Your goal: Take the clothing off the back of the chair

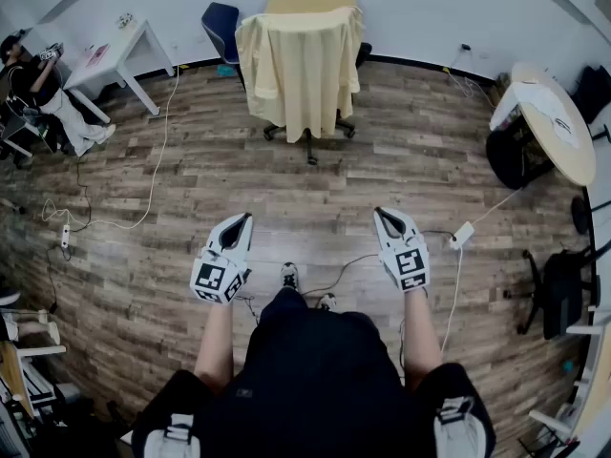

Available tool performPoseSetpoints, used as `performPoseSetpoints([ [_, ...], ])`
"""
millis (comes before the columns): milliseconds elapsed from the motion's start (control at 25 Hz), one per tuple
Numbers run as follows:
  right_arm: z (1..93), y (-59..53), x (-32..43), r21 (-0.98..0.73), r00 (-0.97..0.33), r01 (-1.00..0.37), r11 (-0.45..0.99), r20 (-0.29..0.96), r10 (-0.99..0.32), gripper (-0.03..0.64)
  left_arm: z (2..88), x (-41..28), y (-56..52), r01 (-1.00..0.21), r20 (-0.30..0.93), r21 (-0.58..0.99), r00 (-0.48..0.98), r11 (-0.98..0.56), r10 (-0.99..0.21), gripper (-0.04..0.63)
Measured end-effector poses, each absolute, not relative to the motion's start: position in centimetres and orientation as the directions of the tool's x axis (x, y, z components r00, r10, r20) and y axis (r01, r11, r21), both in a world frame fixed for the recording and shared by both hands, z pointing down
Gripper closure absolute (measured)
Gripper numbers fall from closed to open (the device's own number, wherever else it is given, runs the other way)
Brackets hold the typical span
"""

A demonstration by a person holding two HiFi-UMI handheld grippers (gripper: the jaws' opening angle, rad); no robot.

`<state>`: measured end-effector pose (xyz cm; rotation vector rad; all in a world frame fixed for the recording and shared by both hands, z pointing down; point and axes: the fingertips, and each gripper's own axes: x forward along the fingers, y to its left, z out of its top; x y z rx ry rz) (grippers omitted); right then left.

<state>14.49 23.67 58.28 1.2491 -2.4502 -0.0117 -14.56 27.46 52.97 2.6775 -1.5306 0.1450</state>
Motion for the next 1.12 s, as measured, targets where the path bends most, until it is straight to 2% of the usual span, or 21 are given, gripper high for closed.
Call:
performPoseSetpoints([
  [1120,58.1,26.0,14.5,0.145,-0.579,-0.754,0.641,0.315,-0.752,0.623,52.4,-14.4,30.0,-0.878,0.112,-0.037,0.471,-0.478,-0.875,0.594],
])
